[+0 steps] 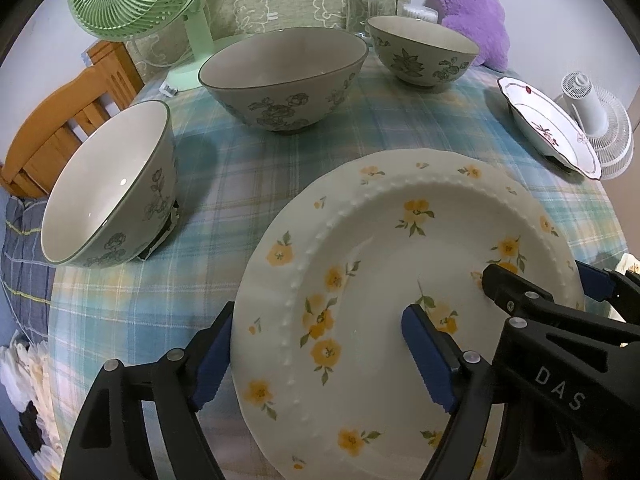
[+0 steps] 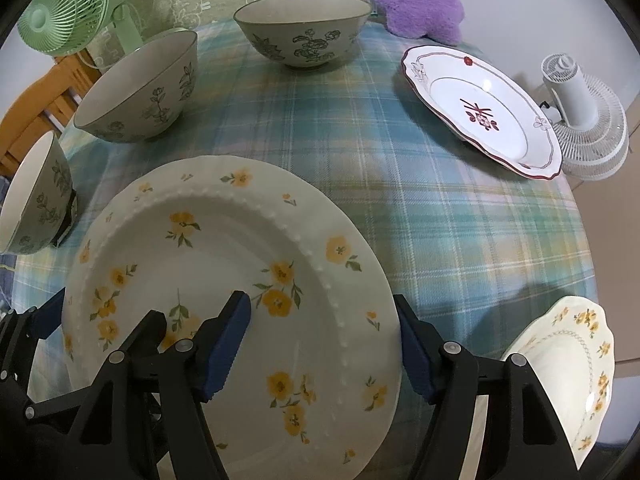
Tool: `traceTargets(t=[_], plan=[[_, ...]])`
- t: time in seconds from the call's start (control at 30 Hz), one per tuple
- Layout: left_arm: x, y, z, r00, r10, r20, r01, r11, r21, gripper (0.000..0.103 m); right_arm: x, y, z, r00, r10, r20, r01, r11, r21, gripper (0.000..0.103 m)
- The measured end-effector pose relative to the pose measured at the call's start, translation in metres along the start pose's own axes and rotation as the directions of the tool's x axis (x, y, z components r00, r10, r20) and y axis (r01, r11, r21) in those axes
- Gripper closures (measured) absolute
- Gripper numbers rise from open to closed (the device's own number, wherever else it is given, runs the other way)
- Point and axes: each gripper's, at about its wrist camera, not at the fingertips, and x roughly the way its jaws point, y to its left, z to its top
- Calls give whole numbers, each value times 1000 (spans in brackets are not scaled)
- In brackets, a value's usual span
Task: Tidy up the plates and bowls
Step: 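Lift the beaded-rim plate and carry it toward the scalloped plate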
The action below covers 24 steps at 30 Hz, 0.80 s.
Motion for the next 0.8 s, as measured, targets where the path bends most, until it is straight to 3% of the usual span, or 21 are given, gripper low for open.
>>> traceTargets(t=[0.4,0.8], plan=[[-12,3,-2,999,-27,-25,27,999,-22,23,-21,1,-2,1000,-20,-8,20,1000,4,30],[-63,-5,-6,999,-38,34,39,999,-19,23,-74,-9,-9,998,-28,48,27,999,24,30]])
